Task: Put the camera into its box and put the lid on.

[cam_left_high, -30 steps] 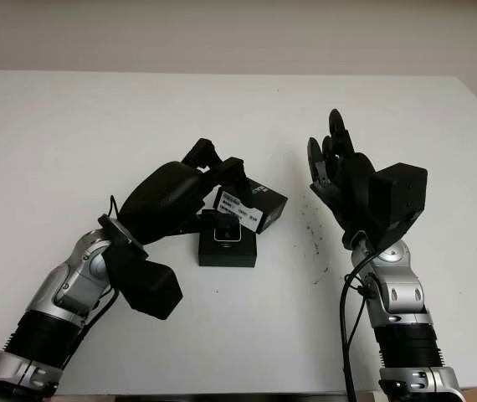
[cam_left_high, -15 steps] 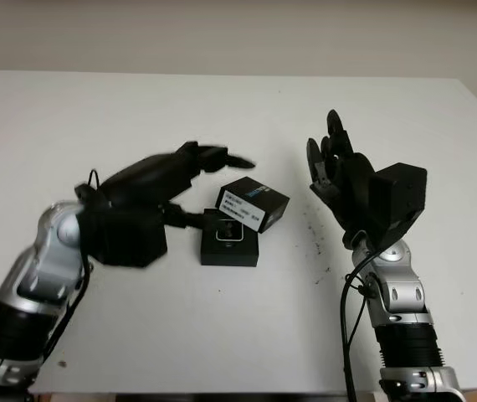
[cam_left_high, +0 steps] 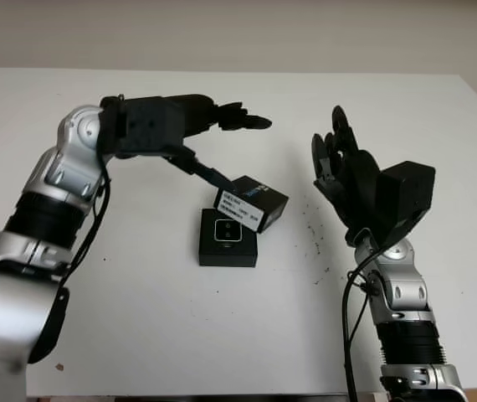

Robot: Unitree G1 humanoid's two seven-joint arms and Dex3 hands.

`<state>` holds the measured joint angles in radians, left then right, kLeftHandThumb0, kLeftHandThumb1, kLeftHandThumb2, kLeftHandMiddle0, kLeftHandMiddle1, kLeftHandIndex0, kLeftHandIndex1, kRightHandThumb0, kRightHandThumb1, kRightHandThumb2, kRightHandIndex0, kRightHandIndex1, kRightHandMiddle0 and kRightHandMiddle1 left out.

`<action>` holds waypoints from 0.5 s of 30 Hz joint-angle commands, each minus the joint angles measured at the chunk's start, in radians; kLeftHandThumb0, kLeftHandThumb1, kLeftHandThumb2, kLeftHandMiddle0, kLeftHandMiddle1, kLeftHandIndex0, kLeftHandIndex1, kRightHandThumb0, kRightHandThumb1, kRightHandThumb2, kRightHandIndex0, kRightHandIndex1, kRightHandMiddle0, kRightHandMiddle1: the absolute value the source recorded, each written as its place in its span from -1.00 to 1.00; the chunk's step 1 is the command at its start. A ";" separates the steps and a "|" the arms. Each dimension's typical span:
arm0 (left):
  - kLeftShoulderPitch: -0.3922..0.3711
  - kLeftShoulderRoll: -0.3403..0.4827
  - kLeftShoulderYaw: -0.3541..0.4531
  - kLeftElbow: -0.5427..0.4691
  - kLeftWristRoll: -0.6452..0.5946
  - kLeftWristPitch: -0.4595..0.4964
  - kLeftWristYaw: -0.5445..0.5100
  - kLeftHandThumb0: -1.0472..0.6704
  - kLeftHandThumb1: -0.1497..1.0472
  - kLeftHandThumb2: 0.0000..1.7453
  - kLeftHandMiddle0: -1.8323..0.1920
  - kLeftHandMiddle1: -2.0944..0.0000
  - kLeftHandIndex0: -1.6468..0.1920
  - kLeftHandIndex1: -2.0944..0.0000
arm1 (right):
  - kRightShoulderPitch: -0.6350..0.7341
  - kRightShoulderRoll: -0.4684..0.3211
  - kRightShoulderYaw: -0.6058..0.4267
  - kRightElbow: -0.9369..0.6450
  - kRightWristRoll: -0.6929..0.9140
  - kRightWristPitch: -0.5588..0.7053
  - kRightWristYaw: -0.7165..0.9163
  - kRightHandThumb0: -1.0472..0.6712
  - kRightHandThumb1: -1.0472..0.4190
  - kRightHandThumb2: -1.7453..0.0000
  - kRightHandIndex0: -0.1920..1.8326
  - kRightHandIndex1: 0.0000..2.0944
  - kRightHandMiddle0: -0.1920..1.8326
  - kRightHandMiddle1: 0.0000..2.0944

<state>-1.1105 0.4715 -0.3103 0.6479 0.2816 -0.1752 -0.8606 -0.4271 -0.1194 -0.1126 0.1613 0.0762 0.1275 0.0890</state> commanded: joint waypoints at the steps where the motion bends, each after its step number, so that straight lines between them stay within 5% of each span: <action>1: -0.078 -0.024 -0.028 0.060 0.022 0.003 -0.023 -0.74 0.68 -0.96 0.77 0.94 0.69 0.89 | -0.019 -0.011 -0.012 -0.001 0.005 -0.016 -0.006 -0.41 -1.00 0.29 -1.00 -0.98 -1.00 -0.99; 11: -0.203 -0.115 -0.128 0.305 0.149 -0.153 -0.014 -0.79 0.56 -0.96 0.74 0.92 0.65 0.87 | -0.029 -0.024 -0.071 -0.010 0.028 -0.030 -0.043 -0.46 -1.00 0.32 -1.00 -0.97 -0.98 -0.97; 13: -0.213 -0.131 -0.144 0.327 0.173 -0.169 -0.003 -0.75 0.52 -0.95 0.93 0.27 0.65 0.84 | -0.037 -0.028 -0.094 -0.004 0.045 -0.035 -0.047 -0.47 -1.00 0.33 -1.00 -0.99 -1.00 -0.99; 15: -0.222 -0.140 -0.155 0.342 0.190 -0.178 -0.002 -0.77 0.51 -0.94 0.98 -0.03 0.65 0.82 | -0.041 -0.029 -0.105 -0.002 0.054 -0.033 -0.053 -0.48 -1.00 0.34 -1.00 -1.00 -1.00 -1.00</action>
<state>-1.2894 0.3386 -0.4583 0.9736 0.4642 -0.3450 -0.8673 -0.4472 -0.1353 -0.2067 0.1608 0.1235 0.1063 0.0399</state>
